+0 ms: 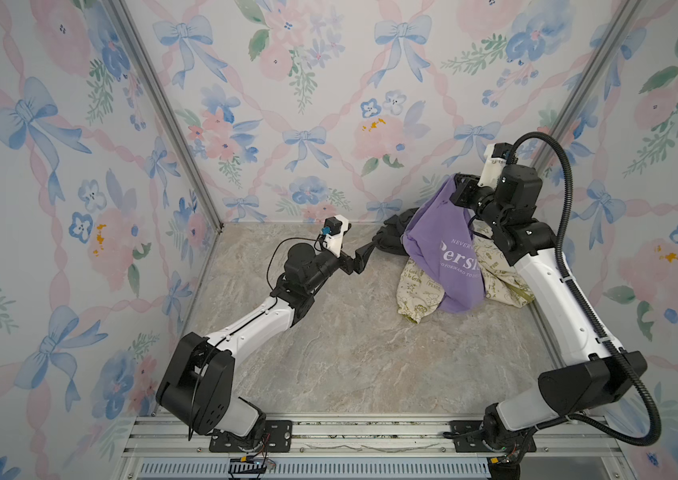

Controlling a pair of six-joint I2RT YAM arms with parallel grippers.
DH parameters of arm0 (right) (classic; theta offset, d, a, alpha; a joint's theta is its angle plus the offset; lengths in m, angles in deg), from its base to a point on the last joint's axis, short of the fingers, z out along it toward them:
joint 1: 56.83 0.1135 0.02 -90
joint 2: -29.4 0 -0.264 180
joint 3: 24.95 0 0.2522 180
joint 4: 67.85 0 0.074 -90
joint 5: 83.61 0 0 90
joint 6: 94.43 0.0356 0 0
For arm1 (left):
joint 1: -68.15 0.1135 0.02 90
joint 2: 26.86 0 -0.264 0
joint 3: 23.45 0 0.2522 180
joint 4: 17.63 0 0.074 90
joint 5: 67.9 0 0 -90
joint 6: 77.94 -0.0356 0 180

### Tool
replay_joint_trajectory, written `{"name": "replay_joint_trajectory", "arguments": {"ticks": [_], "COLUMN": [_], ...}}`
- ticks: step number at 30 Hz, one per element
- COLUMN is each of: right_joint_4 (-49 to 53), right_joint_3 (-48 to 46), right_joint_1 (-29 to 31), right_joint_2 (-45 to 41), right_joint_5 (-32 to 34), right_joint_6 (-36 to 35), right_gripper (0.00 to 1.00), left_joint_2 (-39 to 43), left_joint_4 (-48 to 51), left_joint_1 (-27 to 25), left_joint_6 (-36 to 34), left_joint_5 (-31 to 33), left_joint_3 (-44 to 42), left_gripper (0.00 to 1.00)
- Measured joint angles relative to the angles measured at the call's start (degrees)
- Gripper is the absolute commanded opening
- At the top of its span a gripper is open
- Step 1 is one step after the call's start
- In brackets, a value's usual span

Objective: Pick out a specific cloth from the pile
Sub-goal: 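Lift the T-shirt with the right gripper while the left gripper reaches toward it, then grasp the T-shirt edge with the left gripper beside the right gripper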

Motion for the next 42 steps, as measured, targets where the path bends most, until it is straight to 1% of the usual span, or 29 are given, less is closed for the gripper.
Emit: {"name": "replay_joint_trajectory", "arguments": {"ticks": [4, 9, 13, 18, 20, 23, 24, 26, 31, 32, 35, 42], "right_joint_4": [-0.5, -0.4, 0.8, 2.7, 3.0, 3.1, 3.2, 3.2, 3.2, 3.2, 3.1, 2.7], "right_joint_3": [3.2, 7.5, 7.5, 5.7, 5.0, 4.3, 4.3, 4.3, 4.3, 4.3, 4.3, 4.3], "right_joint_1": [2.2, 7.4, 12.4, 17.4, 18.6, 19.7, 19.9, 20.2, 20.7, 20.7, 20.7, 20.5], "right_joint_2": [0.1, 2.0, 3.8, 5.8, 6.2, 6.3, 6.3, 6.3, 6.3, 6.3, 6.3, 6.3], "right_joint_5": [-3.1, -8.6, -12.3, -14.8, -15.2, -15.7, -15.7, -15.6, -15.4, -15.3, -14.8, -13.4], "right_joint_6": [-0.4, -1.9, -2.7, -2.9, -3.0, -3.0, -3.0, -3.0, -3.4, -3.5, -3.9, -5.6], "right_gripper": [0.0, 0.0, 0.0, 0.0, 0.0, 0.0, 0.0, 0.0, 0.0, 0.0, 0.04, 0.23], "left_joint_2": [-1.1, -3.3, -4.9, -7.0, -7.9, -9.2, -9.7, -10.7, -12.6, -12.6, -12.7, -12.7], "left_joint_4": [-0.1, -0.1, -0.1, -0.2, -0.3, -0.3, -0.2, -0.2, -0.2, -0.2, 0.0, 0.6], "left_joint_1": [-0.2, -0.5, -0.9, -0.9, -0.9, -0.9, -0.9, -0.9, -0.6, -0.5, 0.0, 1.7], "left_joint_6": [0.5, 1.7, 2.9, 3.8, 4.3, 5.6, 6.0, 6.9, 8.9, 9.4, 9.7, 12.1], "left_joint_5": [-0.9, -2.2, -3.3, -4.2, -4.2, -4.0, -4.0, -4.5, -6.8, -7.1, -8.1, -9.3], "left_joint_3": [2.9, 6.9, 9.5, 11.9, 12.4, 12.6, 12.8, 13.3, 15.2, 15.4, 15.8, 17.2], "left_gripper": [0.89, 0.89, 0.88, 0.83, 0.77, 0.65, 0.59, 0.47, 0.07, 0.0, 0.0, 0.0]}}
